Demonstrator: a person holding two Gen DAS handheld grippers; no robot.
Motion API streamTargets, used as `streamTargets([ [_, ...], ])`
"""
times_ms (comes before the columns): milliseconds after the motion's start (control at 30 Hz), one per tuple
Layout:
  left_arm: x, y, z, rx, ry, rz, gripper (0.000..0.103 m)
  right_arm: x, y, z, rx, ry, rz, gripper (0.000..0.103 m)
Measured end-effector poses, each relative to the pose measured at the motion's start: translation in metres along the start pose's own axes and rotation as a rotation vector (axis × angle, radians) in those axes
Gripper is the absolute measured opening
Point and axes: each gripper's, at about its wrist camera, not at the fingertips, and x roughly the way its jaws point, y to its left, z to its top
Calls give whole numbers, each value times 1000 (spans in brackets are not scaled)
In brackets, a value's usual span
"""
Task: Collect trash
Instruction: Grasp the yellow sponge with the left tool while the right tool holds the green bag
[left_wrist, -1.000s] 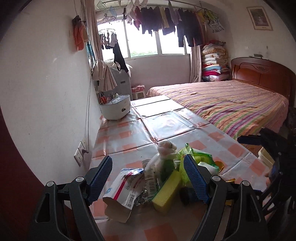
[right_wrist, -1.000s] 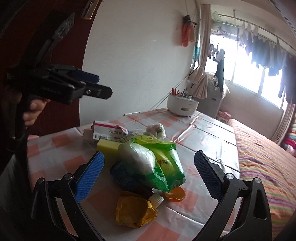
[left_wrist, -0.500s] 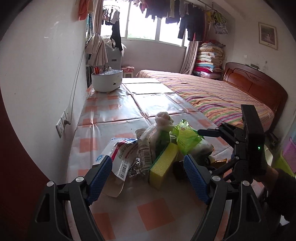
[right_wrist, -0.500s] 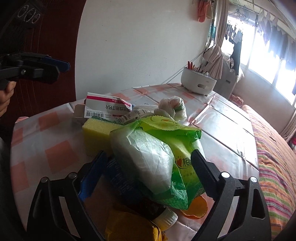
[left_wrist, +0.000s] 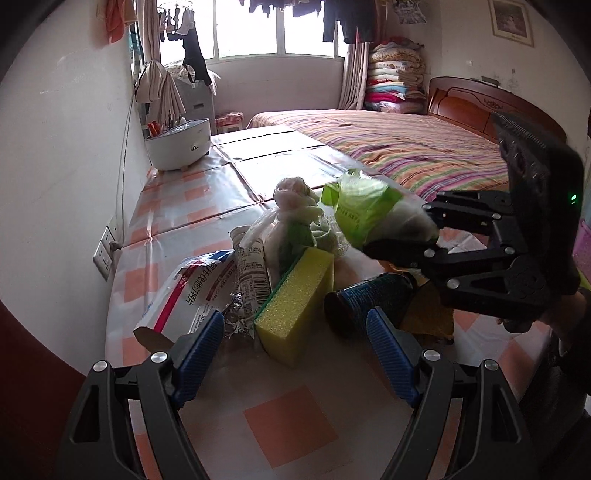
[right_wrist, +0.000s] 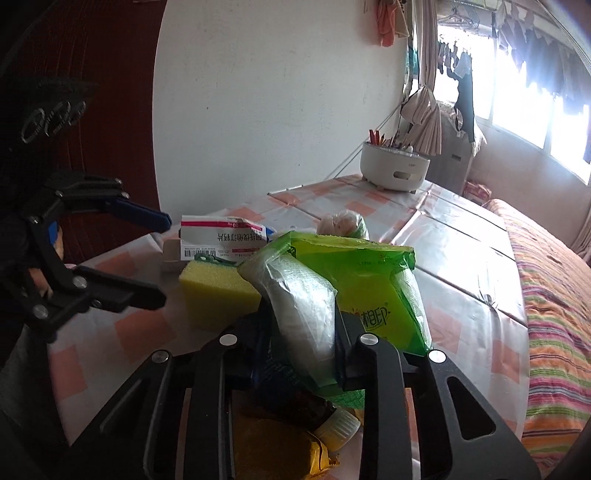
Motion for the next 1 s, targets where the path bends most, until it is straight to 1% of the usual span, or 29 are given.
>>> streamTargets([
  [167,8,0,-1,-16,11,-30,77,-31,-1,4,25,-80,2,25],
  [333,19,5,0,-57,21,-74,77,-51,4,2,38,-120,19,25],
  [500,29,12,-1,-101,9,-76,77,-59,2,4,53,-144,24,25],
  [667,39,11,0,-108,28,-72,77,-68,-6,5,84,-175,19,25],
  [700,40,11,0,-110,29,-77,73,-70,-6,6,87,-180,14,25],
  [733,42,11,-1,-112,32,-83,62,-71,-8,6,90,-182,16,25],
  [767,44,10,0,-112,42,-83,58,-72,-9,6,95,-186,14,25],
  [800,47,11,-1,-112,47,-72,52,-73,-10,5,98,-190,12,25],
  [833,49,12,-1,-116,56,-61,41,-74,-11,6,99,-192,12,25],
  [867,52,14,-2,-124,68,-52,38,-75,-12,6,100,-195,12,25],
  [1000,51,22,-1,-180,63,-60,36,-80,-15,5,107,-210,-1,26],
])
